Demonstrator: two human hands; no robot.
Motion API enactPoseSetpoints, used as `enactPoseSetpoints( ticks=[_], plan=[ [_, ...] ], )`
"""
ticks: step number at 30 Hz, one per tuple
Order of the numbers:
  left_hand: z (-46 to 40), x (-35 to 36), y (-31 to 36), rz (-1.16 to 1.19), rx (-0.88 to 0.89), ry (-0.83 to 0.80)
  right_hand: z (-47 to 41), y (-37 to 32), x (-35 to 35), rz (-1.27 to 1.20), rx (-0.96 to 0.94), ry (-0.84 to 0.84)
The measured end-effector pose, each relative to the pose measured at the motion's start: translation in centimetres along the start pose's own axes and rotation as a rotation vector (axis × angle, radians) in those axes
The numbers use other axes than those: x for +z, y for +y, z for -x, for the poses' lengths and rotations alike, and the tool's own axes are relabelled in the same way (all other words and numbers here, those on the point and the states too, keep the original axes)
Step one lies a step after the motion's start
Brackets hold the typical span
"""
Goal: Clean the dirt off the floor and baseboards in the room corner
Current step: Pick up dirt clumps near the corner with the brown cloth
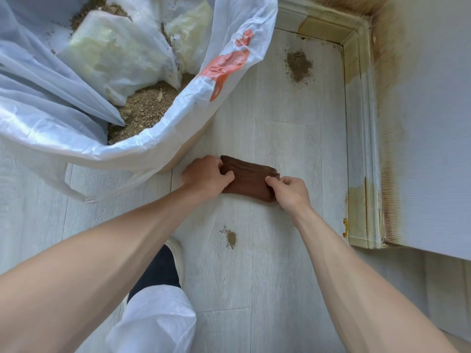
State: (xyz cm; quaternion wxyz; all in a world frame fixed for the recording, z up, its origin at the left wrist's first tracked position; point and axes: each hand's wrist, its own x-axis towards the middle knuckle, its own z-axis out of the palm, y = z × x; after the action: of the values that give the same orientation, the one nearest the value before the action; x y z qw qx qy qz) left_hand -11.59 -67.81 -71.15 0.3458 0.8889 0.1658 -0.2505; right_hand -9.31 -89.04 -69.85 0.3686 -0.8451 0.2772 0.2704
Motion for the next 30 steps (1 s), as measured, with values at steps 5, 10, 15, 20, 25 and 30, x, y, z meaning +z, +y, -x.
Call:
enactPoseSetpoints(
  ticks=[5,10,15,20,25,30],
  plan=[
    [-0.5,-0.2,0.3,-0.028,0.052,0.035,0.2,0.1,1.2,0.094,-0.017,0.114],
    [-1.5,-1.0,0.6,-0.119,0.15,-0.1,0.3,0.2,1.2,0.056,-0.015,0.131],
    [-1.4,-1.9,1.6,-0.156,0.247,-0.166,0.0,-0.1,1.0,0.042,0.022,0.059],
    [1.2,-1.5,1.5,0.083,0.244,-0.269,1.1,1.0,0.8,-0.082,0.006,0.093],
    [4.3,-1.8,2.7,0.198,0.343,-0.119,4.5,0.4,0.3,-0.31,0.233,0.037],
    [7.0,-1.4,3.4,0.223,0.609,0.088,7.1,-0.7,-2.6,-0.482,0.404,-0.196]
  ],
)
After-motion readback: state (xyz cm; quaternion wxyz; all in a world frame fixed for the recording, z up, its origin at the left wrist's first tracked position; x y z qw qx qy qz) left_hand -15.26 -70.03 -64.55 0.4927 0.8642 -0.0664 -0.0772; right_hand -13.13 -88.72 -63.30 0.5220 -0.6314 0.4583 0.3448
